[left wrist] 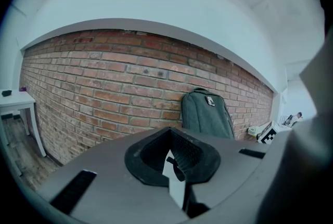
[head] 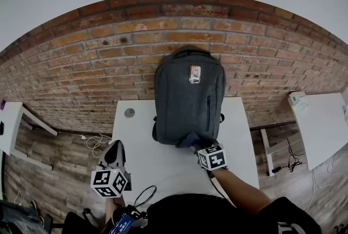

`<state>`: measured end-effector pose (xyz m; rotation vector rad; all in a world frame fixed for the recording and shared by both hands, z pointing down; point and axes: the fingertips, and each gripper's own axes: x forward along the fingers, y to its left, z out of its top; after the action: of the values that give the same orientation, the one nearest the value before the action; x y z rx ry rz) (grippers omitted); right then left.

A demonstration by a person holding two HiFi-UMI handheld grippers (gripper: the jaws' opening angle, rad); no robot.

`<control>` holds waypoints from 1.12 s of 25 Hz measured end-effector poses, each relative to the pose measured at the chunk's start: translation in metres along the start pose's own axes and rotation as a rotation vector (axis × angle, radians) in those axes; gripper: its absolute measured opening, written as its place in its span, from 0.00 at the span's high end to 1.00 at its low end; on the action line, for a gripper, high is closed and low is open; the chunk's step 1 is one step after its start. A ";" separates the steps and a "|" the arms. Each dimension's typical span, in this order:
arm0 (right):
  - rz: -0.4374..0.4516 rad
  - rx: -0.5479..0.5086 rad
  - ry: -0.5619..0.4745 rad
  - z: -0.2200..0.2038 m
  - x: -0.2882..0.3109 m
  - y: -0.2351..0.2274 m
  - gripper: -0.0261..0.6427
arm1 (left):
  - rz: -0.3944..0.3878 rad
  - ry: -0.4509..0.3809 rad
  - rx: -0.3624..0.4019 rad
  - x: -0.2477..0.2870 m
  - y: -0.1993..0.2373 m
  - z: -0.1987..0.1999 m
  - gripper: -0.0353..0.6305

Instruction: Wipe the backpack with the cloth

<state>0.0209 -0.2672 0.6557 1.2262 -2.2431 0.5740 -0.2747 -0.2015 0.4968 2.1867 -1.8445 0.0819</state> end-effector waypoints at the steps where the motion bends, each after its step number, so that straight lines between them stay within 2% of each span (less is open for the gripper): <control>1: -0.025 0.016 -0.002 -0.003 -0.005 -0.010 0.83 | -0.009 0.000 0.004 0.003 -0.003 0.001 0.96; 7: -0.188 0.102 -0.001 -0.020 -0.031 -0.069 0.83 | -0.048 0.010 0.017 0.014 -0.018 0.003 0.96; 11: -0.245 0.088 -0.084 -0.001 -0.053 -0.093 0.83 | -0.064 0.009 0.030 0.019 -0.028 0.006 0.96; 18: -0.249 -0.100 -0.347 0.066 -0.112 -0.084 0.83 | -0.043 -0.038 0.041 0.016 -0.042 0.017 0.96; 25: -0.232 -0.198 -0.579 0.127 -0.180 -0.076 0.83 | -0.018 -0.043 0.047 0.015 -0.067 0.016 0.96; 28: -0.202 -0.188 -0.651 0.138 -0.206 -0.080 0.83 | -0.008 -0.044 0.044 0.015 -0.085 0.011 0.96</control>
<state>0.1517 -0.2562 0.4302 1.6845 -2.5509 -0.1446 -0.1913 -0.2060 0.4744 2.2424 -1.8747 0.0743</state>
